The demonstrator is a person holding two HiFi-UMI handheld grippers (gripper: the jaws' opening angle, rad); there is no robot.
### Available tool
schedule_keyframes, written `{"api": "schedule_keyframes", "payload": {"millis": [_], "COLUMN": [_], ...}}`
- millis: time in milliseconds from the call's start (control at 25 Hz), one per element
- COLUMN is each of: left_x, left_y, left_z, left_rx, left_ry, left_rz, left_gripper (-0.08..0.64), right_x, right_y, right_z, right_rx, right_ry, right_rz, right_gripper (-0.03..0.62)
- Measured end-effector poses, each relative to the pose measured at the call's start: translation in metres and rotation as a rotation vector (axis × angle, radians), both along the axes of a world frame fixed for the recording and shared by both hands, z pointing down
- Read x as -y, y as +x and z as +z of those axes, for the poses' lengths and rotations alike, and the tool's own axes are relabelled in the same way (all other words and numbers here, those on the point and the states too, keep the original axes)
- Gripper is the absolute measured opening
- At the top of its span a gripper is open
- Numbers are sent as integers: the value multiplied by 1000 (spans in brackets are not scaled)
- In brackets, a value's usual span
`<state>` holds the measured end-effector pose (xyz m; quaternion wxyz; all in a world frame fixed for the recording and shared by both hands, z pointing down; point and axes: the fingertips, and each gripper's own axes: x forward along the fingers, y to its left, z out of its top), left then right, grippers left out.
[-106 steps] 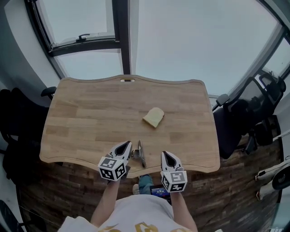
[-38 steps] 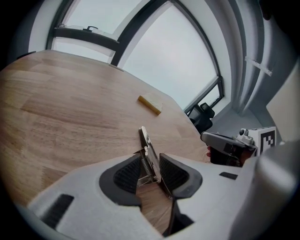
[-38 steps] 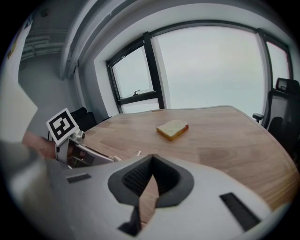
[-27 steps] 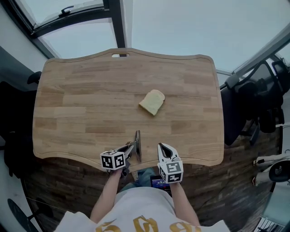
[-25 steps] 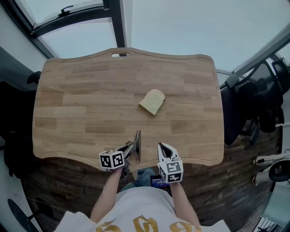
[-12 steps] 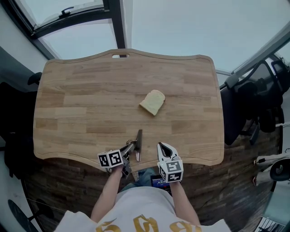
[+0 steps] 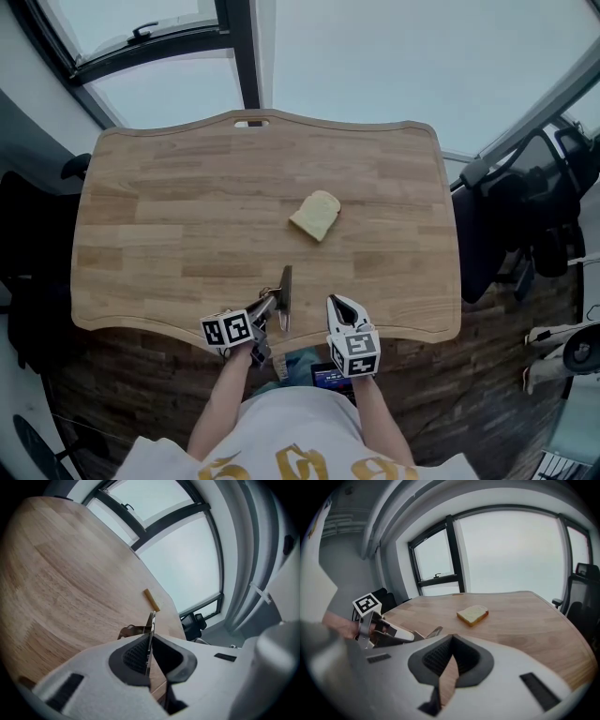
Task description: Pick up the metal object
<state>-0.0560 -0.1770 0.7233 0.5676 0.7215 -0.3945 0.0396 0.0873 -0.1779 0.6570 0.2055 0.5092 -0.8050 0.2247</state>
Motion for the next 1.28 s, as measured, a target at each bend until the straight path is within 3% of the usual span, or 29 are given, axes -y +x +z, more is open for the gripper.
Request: {"api": "schedule_keyframes", "payload": {"millis": [280,640,1080,1280], "left_x": [5,2,-11,-20], "left_y": [0,-5,-5,1], "left_z": [-26,-73,-142,-173], "left_rx": [-120,-169,-317,-384], "left_ry": [39,148,276,329], "left_rz": [-73,-79,-113,-117], "left_gripper": [32,32,32,33], "right_x": [-3,-12,-24,-31], "right_y": [-2,-10,2,-1], "right_z": [-15,-42,-85,-110], "right_rx": [-3,-4,61,131], "right_ry": [38,124,219,266], "right_rz": [2,2,75,94], "right_gripper": [11,11,11,11]}}
